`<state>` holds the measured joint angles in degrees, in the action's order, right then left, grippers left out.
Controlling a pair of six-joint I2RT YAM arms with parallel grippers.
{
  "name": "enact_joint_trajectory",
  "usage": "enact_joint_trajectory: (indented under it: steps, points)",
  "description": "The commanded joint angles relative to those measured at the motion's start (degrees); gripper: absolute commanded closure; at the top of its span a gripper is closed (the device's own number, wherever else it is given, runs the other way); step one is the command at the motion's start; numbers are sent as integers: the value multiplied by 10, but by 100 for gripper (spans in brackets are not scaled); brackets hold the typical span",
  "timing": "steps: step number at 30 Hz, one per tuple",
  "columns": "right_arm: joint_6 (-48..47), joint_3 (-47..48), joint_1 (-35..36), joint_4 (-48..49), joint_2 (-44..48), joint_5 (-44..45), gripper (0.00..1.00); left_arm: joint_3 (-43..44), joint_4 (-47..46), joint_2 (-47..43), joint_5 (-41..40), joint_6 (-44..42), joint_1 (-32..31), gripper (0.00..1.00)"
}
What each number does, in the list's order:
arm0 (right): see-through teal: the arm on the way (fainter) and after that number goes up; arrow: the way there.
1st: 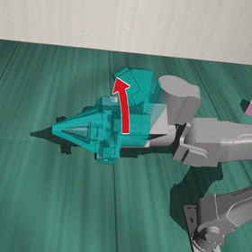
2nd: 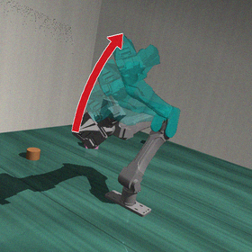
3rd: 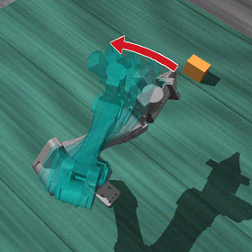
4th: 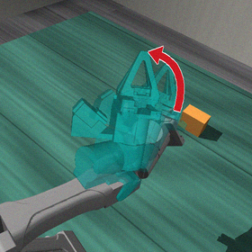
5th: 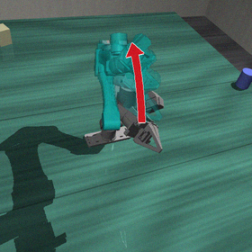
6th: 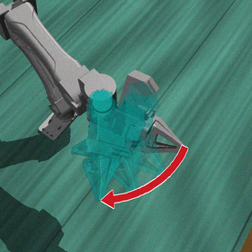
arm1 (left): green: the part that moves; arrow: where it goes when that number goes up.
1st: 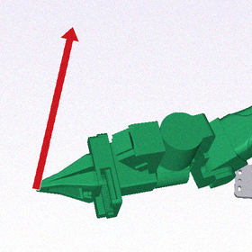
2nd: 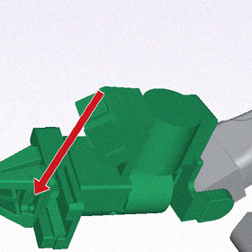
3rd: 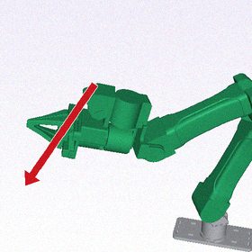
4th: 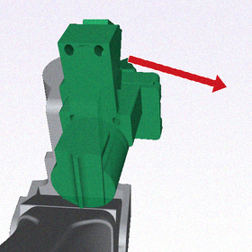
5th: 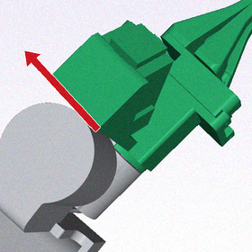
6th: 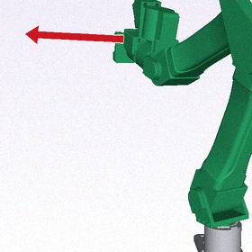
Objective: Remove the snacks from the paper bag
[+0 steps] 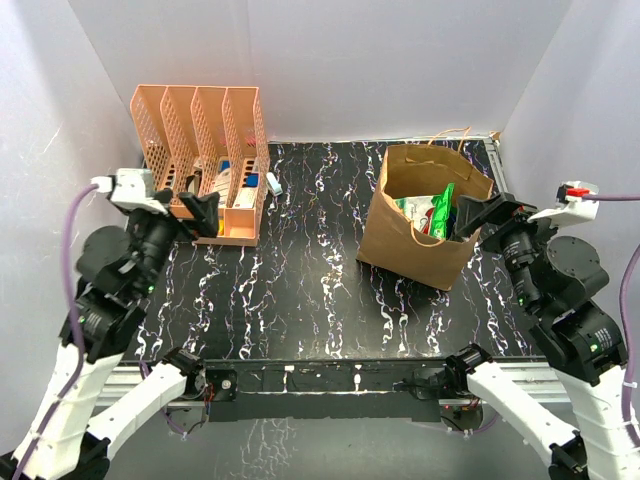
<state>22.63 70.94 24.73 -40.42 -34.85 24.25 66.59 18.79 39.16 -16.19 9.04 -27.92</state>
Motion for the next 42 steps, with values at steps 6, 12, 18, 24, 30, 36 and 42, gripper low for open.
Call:
enact_joint_trajectory:
  steps: [6,12,18,24,30,36,42]
  points:
    - [7,2,-106,-59,-32,6,2,-86,-88,75,32,1,0,2]
    - [-1,3,-138,-88,-47,2,2,-104,-110,126,71,2,-26,2]
    - [-35,9,-150,-87,-62,-47,2,-108,-130,150,103,5,-46,2]
    - [-58,38,-153,-83,-110,-112,2,-114,-149,150,131,12,-53,2]
    - [-65,97,-154,-89,-180,-132,2,-117,-156,144,126,21,-53,2]
    - [-76,200,-154,-103,-261,-114,2,-118,-156,138,105,25,-56,2]
    - [-50,247,-154,-76,-313,-216,2,-119,-157,131,100,25,-58,1]
